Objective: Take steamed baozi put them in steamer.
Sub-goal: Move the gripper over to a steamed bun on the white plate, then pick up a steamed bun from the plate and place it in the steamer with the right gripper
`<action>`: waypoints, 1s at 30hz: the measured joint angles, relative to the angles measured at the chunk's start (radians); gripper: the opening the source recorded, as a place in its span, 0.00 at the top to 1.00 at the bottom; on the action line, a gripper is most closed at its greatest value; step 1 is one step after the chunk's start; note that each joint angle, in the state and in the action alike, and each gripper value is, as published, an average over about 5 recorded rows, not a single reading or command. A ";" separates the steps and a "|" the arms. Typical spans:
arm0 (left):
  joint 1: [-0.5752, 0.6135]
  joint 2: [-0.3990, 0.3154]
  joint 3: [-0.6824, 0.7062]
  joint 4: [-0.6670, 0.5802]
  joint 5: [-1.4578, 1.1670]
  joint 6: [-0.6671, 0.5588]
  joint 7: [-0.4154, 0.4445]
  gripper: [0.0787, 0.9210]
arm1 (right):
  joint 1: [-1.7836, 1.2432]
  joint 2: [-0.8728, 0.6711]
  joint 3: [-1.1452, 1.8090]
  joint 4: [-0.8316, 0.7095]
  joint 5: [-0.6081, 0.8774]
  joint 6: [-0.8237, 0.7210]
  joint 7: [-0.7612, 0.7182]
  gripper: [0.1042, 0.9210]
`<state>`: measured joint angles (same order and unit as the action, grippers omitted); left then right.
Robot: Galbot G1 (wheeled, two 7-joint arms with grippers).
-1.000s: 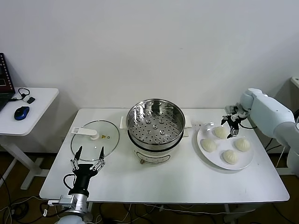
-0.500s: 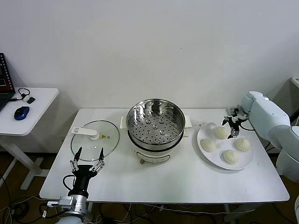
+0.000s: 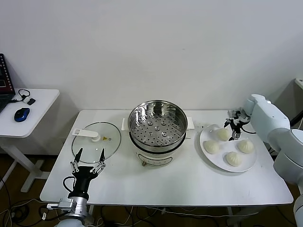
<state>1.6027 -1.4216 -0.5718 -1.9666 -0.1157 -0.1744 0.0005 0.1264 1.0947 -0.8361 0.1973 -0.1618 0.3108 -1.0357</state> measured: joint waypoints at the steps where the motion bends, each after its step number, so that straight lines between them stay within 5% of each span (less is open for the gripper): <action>1: 0.000 0.001 0.000 0.000 -0.001 0.000 0.000 0.12 | -0.001 0.002 0.004 -0.003 -0.003 0.000 0.002 0.12; 10: -0.006 0.005 -0.001 0.002 -0.010 -0.001 0.000 0.12 | -0.001 0.015 0.025 -0.026 -0.027 -0.002 0.007 0.13; 18: -0.010 0.007 -0.001 0.005 -0.016 -0.001 0.000 0.12 | 0.001 0.025 0.034 -0.032 -0.033 -0.004 0.007 0.34; 30: -0.014 0.009 -0.002 0.004 -0.020 0.002 0.000 0.12 | 0.023 0.008 0.007 -0.002 -0.013 -0.002 -0.007 0.36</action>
<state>1.5888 -1.4125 -0.5742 -1.9625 -0.1356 -0.1724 0.0008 0.1499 1.1027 -0.8289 0.1953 -0.1751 0.3089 -1.0422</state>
